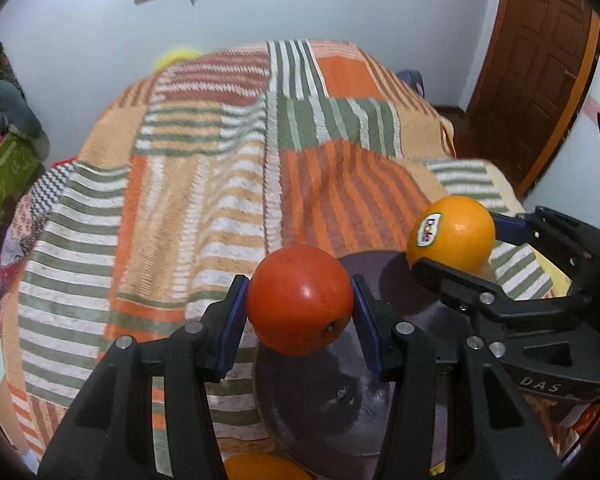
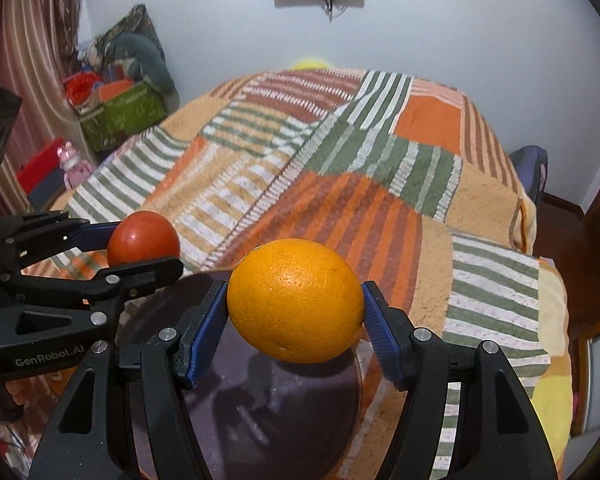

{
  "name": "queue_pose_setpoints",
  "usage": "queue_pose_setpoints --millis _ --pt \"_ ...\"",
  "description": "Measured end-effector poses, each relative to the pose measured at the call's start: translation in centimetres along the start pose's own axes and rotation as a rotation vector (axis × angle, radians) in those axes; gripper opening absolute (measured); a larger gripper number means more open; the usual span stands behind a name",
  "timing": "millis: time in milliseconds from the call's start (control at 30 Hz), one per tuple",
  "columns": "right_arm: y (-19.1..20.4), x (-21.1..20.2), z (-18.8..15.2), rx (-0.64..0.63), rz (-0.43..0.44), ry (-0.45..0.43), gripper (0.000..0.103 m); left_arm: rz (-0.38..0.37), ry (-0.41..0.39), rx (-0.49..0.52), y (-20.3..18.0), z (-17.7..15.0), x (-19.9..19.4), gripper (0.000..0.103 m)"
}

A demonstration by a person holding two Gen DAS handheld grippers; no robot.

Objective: Organize fruits
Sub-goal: 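Lower the orange onto the purple plate while the left tool sets the tomato beside it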

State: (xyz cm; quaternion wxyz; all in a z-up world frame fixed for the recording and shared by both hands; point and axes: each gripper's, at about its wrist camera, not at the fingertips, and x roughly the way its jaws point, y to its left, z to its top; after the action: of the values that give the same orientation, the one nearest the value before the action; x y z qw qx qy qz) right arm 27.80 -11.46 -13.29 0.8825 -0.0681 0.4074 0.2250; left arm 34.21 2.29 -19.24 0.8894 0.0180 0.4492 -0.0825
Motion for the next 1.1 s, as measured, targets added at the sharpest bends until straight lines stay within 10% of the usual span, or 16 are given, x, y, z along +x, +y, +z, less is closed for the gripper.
queue_pose_setpoints --millis 700,1100 --pt "-0.4 2.8 -1.0 0.002 0.042 0.124 0.064 -0.015 0.047 -0.030 1.3 -0.4 1.2 0.064" --pt "0.2 -1.7 -1.1 0.004 0.021 0.025 0.074 0.006 -0.037 -0.070 2.4 -2.0 -4.2 0.072"
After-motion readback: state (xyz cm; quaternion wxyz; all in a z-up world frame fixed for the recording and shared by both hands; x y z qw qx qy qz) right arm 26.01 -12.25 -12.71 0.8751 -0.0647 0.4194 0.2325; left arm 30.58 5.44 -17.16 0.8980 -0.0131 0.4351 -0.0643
